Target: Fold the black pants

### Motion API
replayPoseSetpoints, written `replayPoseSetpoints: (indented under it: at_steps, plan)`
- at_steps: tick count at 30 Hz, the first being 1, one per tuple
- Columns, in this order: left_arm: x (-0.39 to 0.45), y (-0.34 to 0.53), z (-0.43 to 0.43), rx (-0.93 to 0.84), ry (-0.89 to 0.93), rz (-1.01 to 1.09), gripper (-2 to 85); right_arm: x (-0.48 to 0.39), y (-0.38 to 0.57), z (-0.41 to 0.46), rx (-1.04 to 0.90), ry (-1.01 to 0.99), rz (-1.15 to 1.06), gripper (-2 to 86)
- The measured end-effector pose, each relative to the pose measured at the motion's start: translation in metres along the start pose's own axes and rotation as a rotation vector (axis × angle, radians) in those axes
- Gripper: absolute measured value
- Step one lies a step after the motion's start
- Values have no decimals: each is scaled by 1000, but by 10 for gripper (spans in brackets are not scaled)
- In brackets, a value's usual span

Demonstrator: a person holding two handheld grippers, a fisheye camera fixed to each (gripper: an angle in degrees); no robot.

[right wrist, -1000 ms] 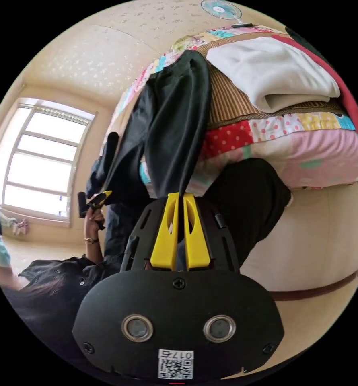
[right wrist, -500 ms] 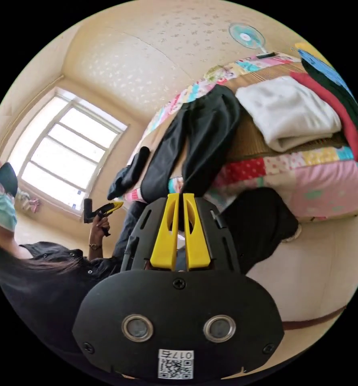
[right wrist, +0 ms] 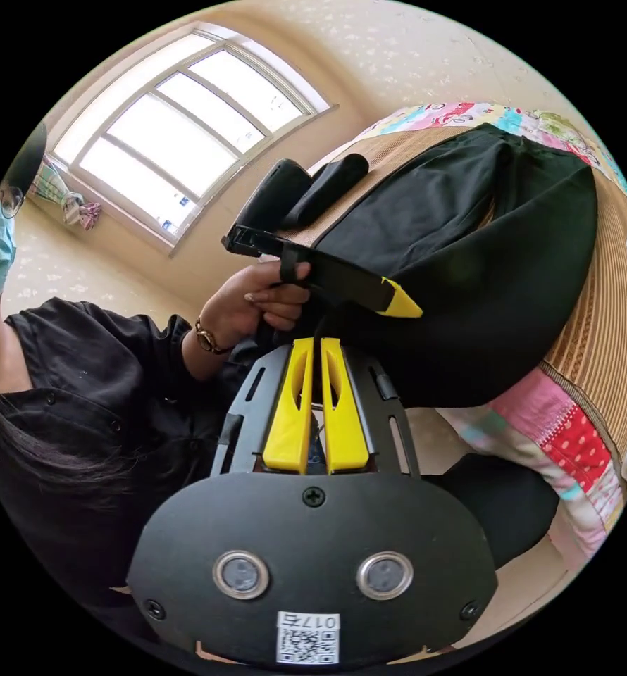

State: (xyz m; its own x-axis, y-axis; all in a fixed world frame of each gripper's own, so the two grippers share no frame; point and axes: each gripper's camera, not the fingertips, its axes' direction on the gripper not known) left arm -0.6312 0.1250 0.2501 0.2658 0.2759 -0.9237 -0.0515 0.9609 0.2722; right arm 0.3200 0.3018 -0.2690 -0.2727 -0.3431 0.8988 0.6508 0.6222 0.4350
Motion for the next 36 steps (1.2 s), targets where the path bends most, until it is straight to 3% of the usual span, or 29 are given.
replayPoseSetpoints:
  at_steps: [3, 6, 9, 11, 16, 18, 22, 25, 27, 28, 30, 36]
  plan:
    - [-7, 9, 6, 39, 59, 52, 2, 25, -22, -29, -34, -49, -40, 43]
    - [-10, 14, 11, 39, 42, 73, -5, 85, -68, -94, 257, 88, 133, 96]
    - [-18, 19, 12, 42, 12, 69, -7, 170, -141, -129, 414, 308, 358, 113]
    - [-22, 20, 13, 45, -9, 64, -7, 226, -194, -132, 365, 395, 519, 123]
    - [-33, 20, 14, 44, 27, 33, -7, 315, -282, -136, 463, 544, 774, 144]
    - [-38, 19, 13, 46, 34, 20, -7, 340, -312, -124, 367, 723, 839, 141]
    - [-48, 15, 11, 46, 88, -3, -8, 361, -335, -85, 103, 1014, 833, 78]
    - [-51, 12, -3, 50, 88, -6, -7, 319, -350, -73, 185, 1203, 650, 37]
    - [-45, 17, -32, 80, 53, 8, -7, 260, -363, -82, 453, 1171, 561, 30]
    - [-42, 20, -42, 95, 45, 18, -7, 247, -369, -83, 496, 1131, 528, 29]
    - [-38, 44, -88, 185, -24, 23, -6, 206, -407, -69, 521, 968, 396, 25]
    - [-73, 133, -192, 441, -222, -175, 4, 172, -478, -2, 552, 548, 318, 21]
